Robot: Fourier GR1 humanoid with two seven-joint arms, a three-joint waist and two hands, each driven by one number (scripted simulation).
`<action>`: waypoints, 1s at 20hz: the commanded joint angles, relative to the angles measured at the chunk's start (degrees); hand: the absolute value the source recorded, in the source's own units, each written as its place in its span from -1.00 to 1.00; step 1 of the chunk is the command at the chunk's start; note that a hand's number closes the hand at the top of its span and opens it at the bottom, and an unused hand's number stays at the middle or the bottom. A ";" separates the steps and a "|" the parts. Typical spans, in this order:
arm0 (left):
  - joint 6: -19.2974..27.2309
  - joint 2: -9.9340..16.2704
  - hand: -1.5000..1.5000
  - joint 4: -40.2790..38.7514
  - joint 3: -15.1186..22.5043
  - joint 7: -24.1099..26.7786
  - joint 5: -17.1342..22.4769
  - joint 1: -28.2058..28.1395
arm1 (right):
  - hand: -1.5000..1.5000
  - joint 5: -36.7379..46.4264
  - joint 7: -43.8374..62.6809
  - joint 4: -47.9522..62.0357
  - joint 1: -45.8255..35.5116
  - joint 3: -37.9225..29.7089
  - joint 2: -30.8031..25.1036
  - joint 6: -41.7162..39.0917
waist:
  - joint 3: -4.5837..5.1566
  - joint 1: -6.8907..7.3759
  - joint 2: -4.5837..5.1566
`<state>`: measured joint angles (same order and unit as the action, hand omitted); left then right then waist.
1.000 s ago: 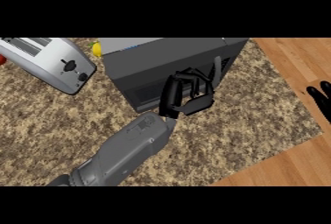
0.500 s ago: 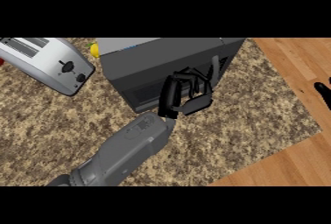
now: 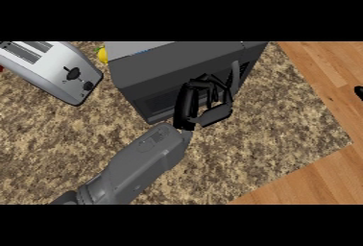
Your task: Pick up the milk, place it into the microwave and close the microwave
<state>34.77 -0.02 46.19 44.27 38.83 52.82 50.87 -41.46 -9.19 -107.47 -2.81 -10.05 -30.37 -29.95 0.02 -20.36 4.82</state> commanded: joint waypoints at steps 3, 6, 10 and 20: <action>-1.40 0.01 1.00 -4.82 -1.68 -0.64 2.19 3.84 | -1.00 -1.95 1.08 -0.33 -0.79 -0.03 -1.06 -0.60 | 0.13 -0.34 0.92; -1.68 0.01 1.00 -5.37 -1.36 -0.69 2.58 4.24 | -1.00 -3.54 1.45 -0.98 -1.30 0.32 -1.82 -1.95 | 0.07 -0.61 1.10; -1.44 0.01 1.00 -5.59 -1.39 0.41 3.49 4.33 | -1.00 -5.04 2.34 -0.68 -0.80 1.13 -2.25 -2.96 | 0.03 -0.46 1.18; -1.54 0.01 1.00 -6.08 -0.06 1.90 5.15 4.53 | -1.00 -8.09 3.56 -1.06 -1.42 0.90 -4.18 -4.46 | 0.01 -1.18 1.21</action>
<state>34.47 -0.01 44.90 45.80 42.92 56.52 51.76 -48.52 -6.02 -108.51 -3.92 -9.02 -33.87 -33.90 -0.08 -20.65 5.03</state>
